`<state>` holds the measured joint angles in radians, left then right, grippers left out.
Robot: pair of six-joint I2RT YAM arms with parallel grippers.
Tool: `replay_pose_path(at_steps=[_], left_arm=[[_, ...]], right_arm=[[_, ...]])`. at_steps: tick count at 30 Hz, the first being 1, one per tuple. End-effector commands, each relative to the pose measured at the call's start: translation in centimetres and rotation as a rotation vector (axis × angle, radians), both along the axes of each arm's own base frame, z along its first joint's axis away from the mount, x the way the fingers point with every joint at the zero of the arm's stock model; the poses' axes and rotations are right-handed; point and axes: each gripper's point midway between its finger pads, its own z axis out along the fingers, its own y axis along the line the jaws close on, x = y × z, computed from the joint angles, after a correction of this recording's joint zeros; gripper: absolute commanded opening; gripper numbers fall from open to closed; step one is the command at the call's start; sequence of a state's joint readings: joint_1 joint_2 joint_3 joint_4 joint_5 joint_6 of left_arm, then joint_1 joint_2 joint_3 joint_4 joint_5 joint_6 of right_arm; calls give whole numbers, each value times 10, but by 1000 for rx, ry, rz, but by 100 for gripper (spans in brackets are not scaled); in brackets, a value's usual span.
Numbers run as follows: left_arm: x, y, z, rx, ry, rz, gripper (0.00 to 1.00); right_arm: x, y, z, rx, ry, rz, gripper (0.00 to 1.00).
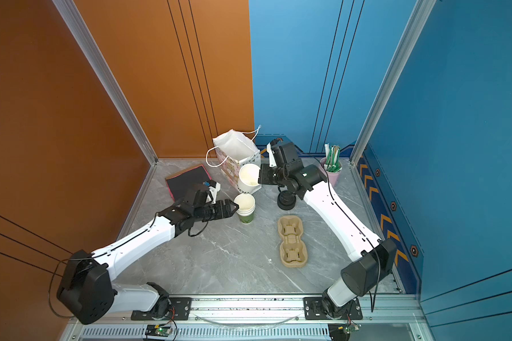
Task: Pack a coffee takeout order
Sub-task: Separate the coffee cup, then place the coffee cup at the bottom-center of the table.
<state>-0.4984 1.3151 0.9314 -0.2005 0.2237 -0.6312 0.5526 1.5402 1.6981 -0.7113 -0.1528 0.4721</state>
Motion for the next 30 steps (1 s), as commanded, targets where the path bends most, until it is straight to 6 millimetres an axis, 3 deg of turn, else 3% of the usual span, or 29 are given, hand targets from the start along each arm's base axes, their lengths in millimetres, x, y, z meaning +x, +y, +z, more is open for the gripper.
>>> replay_pose_path(at_steps=[1,4,7,11,17,25,30], left_arm=[[-2,33,4,74,-23,56,94],[0,65,16,98,-51,109,99],[2,94,27,98,-77,156,98],[0,114,30,105,-83,172,98],[-10,105,14,62,-20,87,98],[-11,102,10,123,-43,2,98],[-10,98,8,178,-72,-33,98]], right_arm=[[-28,3,1,-84,-14,87,0],[-54,16,-10,-134,0,171,0],[-81,34,-31,-212,11,255,0],[-109,59,-68,-271,34,350,0],[-131,85,-116,-264,81,397,0],[-145,85,-175,-327,122,385,0],[-145,83,-194,-342,130,369,0]])
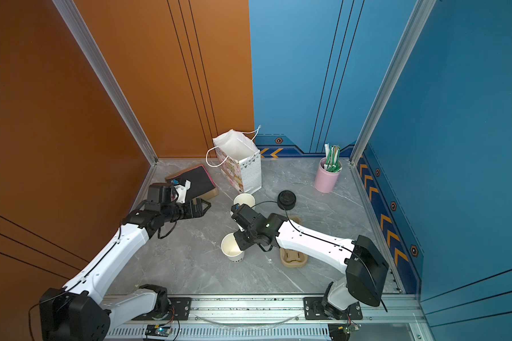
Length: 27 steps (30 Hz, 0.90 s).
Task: Pack a coffee takeout order
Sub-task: Place the coffee cup at the bottom-center of the table.
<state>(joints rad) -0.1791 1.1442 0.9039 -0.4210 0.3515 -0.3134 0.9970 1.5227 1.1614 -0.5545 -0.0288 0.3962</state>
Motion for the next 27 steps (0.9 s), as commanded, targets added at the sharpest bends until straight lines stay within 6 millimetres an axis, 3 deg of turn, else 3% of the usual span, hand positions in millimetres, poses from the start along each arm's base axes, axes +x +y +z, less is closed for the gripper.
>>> replay_pose_path(at_steps=[1,9,13,15,17,21,25,27], left_arm=[[-4,-6,-5,60,-8,-62,98],[-6,0,-11,108,-17,-46,98],[-7,2,-11,117,-25,-41,98],[-7,2,-11,117,-24,-43,98],[-7,2,-11,117,-24,-42,98],[-7,3,-11,122,-28,-40,98],[-7,5,-8,131,-42,-34,98],[-8,6,-7,134,-48,-32,98]], right_arm=[[8,3,-8,12,-30,-41,0],[6,1,-30,-33,8,-55,6],[4,1,-31,-40,20,-45,24],[3,1,-27,-44,19,-38,38],[3,0,-17,-52,11,-29,51],[16,-8,23,-58,-73,-54,70],[46,-21,64,-39,-181,-152,92],[64,-27,74,-43,-201,-201,97]])
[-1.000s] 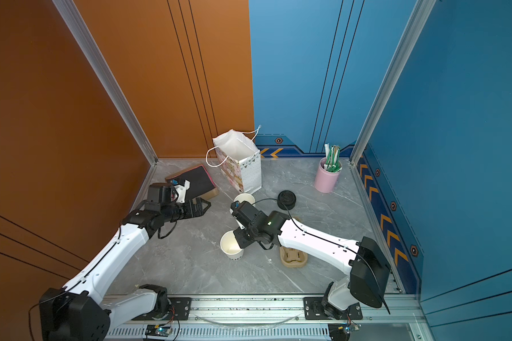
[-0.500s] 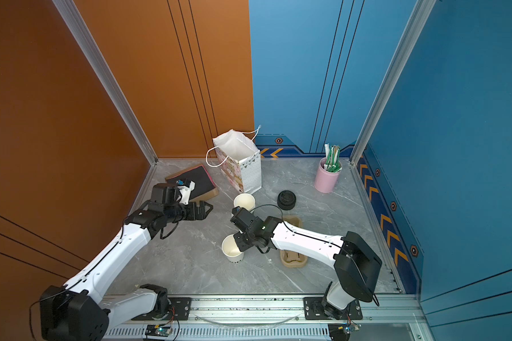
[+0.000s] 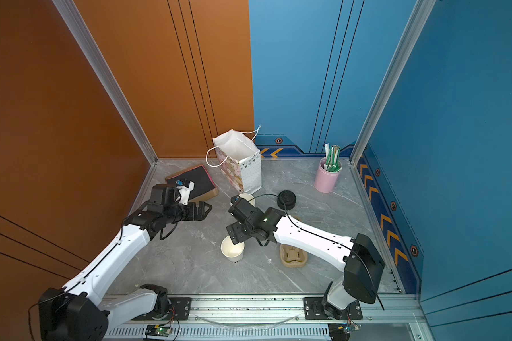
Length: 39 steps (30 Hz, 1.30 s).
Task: Pack a coffee takeout order
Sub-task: Place the coffee cup at the bottom-center of the table, then move the coffee cup to the top-center of the table.
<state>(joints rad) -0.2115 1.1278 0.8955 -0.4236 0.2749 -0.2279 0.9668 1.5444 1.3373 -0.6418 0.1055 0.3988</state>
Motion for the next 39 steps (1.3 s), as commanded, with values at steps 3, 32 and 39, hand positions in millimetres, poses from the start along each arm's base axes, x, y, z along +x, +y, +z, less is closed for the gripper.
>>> replay_pose_path(at_steps=[3,32,39], left_arm=[[-7,7,-3,39,-9,6,98],[-8,6,-7,41,2,-2,98],[-8,6,-7,41,3,-1,98]], right_arm=[[54,-33,29,-66,-75,-160,100],[107,-2,-29,-197,86,-124,100],[108,-3,-41,-221,105,-130,100]])
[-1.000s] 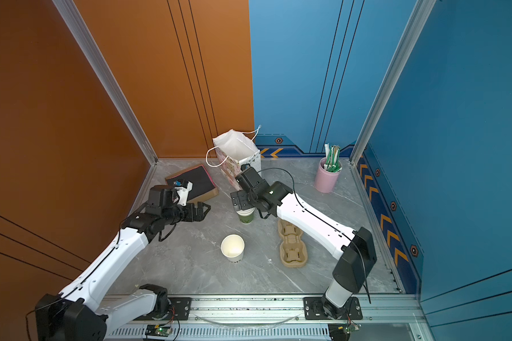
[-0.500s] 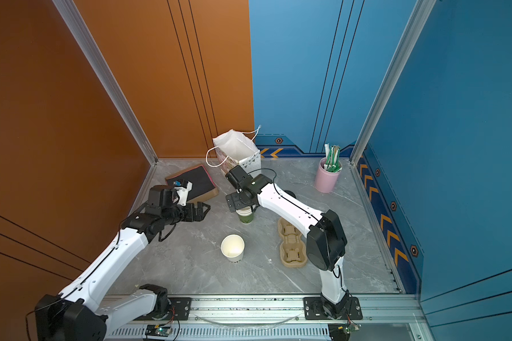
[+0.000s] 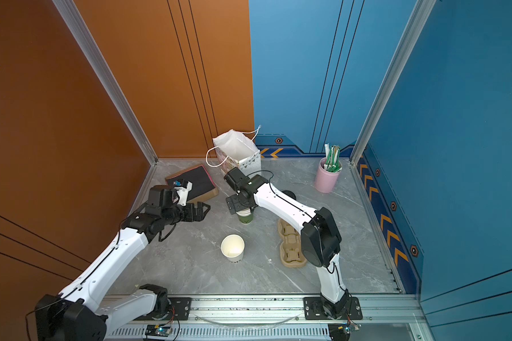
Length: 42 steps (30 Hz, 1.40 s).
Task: Pack a coffee takeout order
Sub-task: Move the coffee cup to the top-center of the table.
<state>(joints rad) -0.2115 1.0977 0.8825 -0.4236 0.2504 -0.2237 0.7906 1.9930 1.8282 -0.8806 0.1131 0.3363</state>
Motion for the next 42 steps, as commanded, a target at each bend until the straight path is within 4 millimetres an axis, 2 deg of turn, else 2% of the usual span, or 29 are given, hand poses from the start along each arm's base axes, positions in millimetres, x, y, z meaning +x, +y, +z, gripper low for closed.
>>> replay_pose_path(at_steps=[1,9,13,17,23,26,27,33,36,42], left_arm=[[-5,1,-11,26,26,-17,98],[-5,1,-10,24,26,-17,98],[-5,0,-10,23,26,-20,98],[-5,0,-11,23,29,-20,98],[-5,0,-11,22,27,-19,98],[-5,0,-10,22,26,-20,98],[-5,0,-11,23,27,-21,98],[-6,0,-9,21,22,-20,98],[-6,1,-8,21,19,-19,98],[-7,0,-8,20,18,-20,98]], right_arm=[[3,-4,-5,-39,6,-1,100],[7,-3,-21,-67,26,-1,100],[8,-4,-23,-77,22,-1,98],[12,-14,-28,-88,30,-24,87],[28,-38,-28,-99,32,-72,85],[50,-60,-23,-95,19,-123,85],[58,-67,-33,-108,33,-138,85],[110,-101,-38,-89,22,-225,85],[136,-114,-39,-63,8,-264,86],[176,-127,-43,-44,-31,-296,87]])
